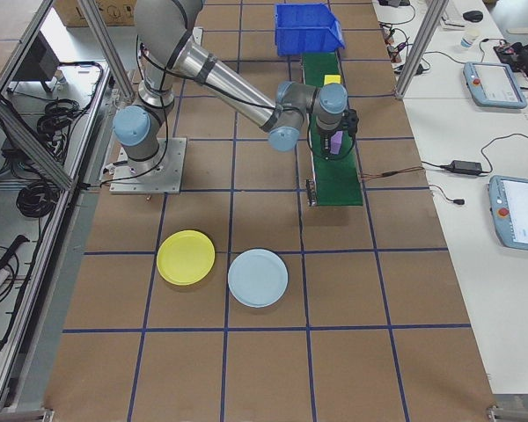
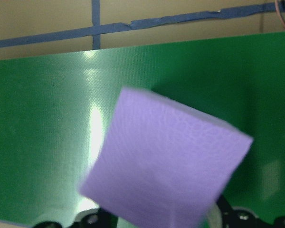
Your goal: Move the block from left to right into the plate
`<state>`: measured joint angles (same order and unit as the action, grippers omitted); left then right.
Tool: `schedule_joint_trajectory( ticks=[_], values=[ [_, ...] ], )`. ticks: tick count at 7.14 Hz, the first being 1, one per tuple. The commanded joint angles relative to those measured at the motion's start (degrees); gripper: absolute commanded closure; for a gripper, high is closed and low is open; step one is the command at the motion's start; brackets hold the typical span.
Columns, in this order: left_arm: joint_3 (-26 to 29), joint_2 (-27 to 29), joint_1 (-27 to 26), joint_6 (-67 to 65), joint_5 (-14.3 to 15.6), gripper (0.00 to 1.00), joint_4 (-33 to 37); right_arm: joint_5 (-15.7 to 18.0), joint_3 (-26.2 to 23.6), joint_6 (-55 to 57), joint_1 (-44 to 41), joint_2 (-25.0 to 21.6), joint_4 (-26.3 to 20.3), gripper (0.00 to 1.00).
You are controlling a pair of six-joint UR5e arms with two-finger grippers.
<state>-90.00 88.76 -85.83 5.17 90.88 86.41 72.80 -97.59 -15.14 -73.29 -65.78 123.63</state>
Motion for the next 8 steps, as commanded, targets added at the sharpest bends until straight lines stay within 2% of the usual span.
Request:
schedule_joint_trajectory(
  ticks=[1, 3, 4, 5, 6, 8],
  values=[
    [0.0, 0.0, 0.0, 0.1, 0.1, 0.0, 0.0, 3.0, 2.0, 0.4, 2.4, -3.3, -1.1, 0.82],
    [0.0, 0.1, 0.0, 0.2, 0.0, 0.0, -0.1, 2.5, 2.0, 0.4, 11.1, -8.8, -10.6, 0.81],
    [0.0, 0.3, 0.0, 0.1, 0.0, 0.0, 0.0, 2.4, 1.4, 1.2, 11.9, -10.8, -12.9, 0.61],
    [-0.2, 0.1, 0.0, 0.3, 0.1, 0.0, 0.1, 1.4, 2.2, 2.0, 11.9, -9.5, -12.0, 0.27],
    [-0.3, 0.1, 0.0, 0.2, 0.1, 0.0, 0.0, -5.1, 4.8, 6.8, 11.8, -4.8, -10.8, 0.12],
    [-0.4, 0.2, 0.0, 0.3, 0.1, 0.0, 0.1, -5.9, 7.4, 13.1, 11.7, -0.1, -4.1, 0.11]
  ],
)
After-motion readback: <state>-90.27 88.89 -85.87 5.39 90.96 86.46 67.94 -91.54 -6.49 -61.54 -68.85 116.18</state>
